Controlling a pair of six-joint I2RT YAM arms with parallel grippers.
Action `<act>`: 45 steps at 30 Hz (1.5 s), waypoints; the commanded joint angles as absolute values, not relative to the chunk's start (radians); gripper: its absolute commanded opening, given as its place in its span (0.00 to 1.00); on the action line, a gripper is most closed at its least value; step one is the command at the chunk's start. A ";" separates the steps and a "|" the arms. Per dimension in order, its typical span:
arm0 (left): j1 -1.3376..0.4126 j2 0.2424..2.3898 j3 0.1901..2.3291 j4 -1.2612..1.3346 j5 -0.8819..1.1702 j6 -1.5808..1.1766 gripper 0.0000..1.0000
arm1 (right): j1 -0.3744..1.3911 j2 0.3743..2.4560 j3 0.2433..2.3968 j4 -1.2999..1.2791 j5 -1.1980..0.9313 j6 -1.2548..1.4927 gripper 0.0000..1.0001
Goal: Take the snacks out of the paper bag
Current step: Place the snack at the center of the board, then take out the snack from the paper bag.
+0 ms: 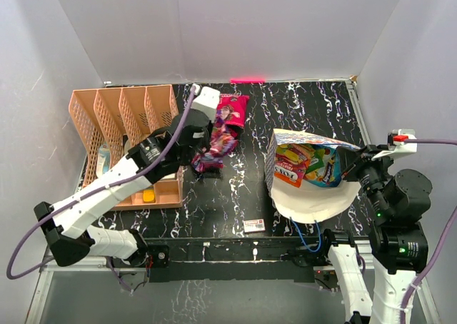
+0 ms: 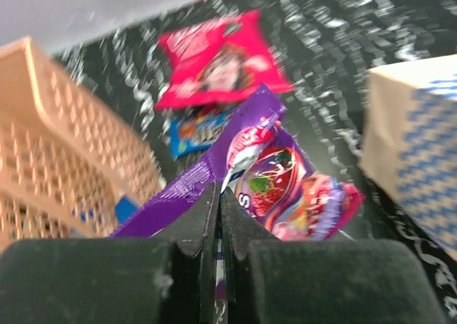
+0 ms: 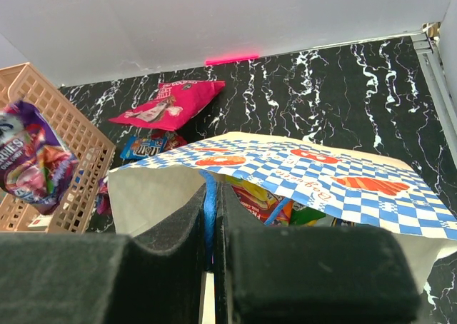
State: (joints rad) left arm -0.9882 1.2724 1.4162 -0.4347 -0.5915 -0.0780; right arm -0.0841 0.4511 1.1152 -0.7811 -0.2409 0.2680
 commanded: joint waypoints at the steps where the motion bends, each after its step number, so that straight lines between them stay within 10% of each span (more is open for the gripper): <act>1: -0.908 1.275 1.343 -0.561 -0.528 -0.328 0.00 | -0.077 0.438 1.125 -0.698 -0.247 0.271 0.08; 25: -0.805 1.466 0.986 -0.518 -0.321 -0.851 0.02 | -0.077 0.430 1.136 -0.718 -0.241 0.267 0.08; 31: -0.778 1.342 0.983 -0.464 -0.259 -0.823 0.77 | -0.077 0.435 1.146 -0.718 -0.244 0.267 0.08; 45: -0.779 1.153 0.910 0.083 0.162 -0.725 0.92 | -0.077 0.438 1.138 -0.710 -0.257 0.274 0.08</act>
State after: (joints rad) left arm -0.7761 1.1210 0.9745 -0.1215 -0.0559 -0.7139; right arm -0.0841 0.4446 1.1145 -0.7818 -0.2420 0.2676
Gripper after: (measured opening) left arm 0.915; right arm 0.078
